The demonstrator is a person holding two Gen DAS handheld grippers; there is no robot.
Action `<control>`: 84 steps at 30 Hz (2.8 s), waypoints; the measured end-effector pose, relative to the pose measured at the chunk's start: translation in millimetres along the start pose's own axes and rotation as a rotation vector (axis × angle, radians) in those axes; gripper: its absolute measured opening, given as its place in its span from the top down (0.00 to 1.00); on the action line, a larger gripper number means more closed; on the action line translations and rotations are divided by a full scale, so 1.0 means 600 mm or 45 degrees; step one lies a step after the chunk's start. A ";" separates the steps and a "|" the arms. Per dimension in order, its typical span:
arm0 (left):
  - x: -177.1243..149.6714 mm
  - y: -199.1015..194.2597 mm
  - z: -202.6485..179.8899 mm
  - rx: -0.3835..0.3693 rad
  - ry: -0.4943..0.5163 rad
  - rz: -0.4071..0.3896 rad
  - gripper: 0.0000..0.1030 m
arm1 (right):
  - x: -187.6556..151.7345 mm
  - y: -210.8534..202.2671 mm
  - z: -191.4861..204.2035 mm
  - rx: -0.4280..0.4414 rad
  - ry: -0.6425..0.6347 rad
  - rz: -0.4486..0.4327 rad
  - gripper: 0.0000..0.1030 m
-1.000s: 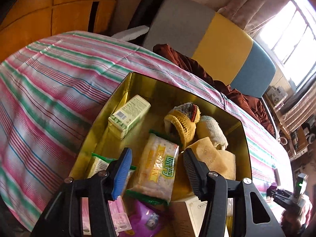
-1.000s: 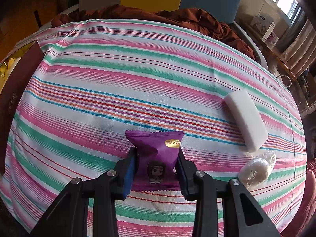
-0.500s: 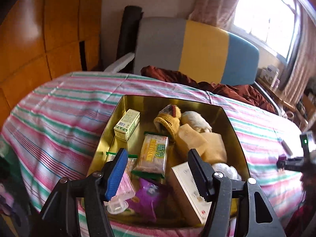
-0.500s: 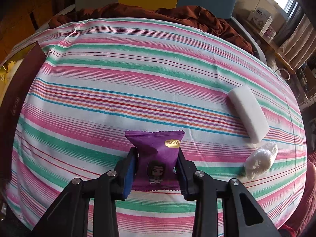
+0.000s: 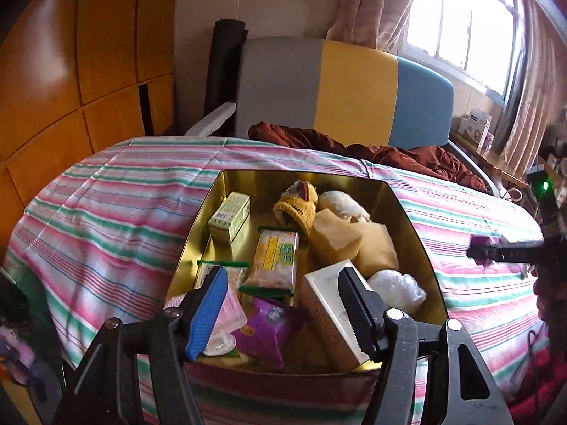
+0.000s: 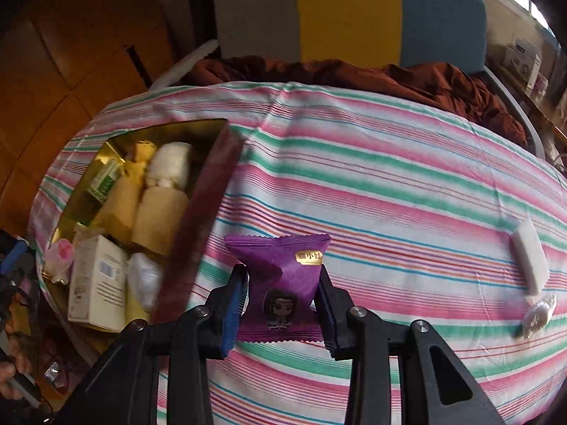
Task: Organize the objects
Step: 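Carry the purple packet into the gold tray and open the right gripper, then move both open grippers back toward the remaining items on the cloth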
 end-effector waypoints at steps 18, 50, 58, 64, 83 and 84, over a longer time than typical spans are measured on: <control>-0.013 -0.009 0.033 -0.010 -0.076 -0.013 0.35 | 0.098 0.085 0.181 0.084 -0.144 -0.035 0.64; -0.008 -0.013 0.066 0.036 -0.132 -0.016 0.33 | 0.079 0.137 0.366 0.319 -0.267 0.032 0.51; -0.005 -0.021 0.062 0.044 -0.123 -0.028 0.32 | 0.064 0.120 0.348 0.290 -0.239 0.021 0.45; -0.003 -0.027 0.050 0.038 -0.096 -0.030 0.30 | 0.058 0.087 0.321 0.248 -0.241 -0.030 0.45; 0.040 -0.046 -0.071 -0.096 0.086 -0.080 0.24 | 0.008 -0.007 -0.011 -0.101 0.003 -0.043 0.45; 0.041 -0.044 -0.087 -0.115 0.105 -0.076 0.24 | 0.004 -0.015 -0.044 -0.131 0.041 -0.040 0.45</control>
Point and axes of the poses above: each gripper's, at about its wrist camera, not at the fingertips, and y roughly the way its jaws point, z to its left, x to its top, the point moved 10 cm from there along y, roughly the way its jaws point, and after that the axes turned 10 degrees about -z, right-handed, at the moved point
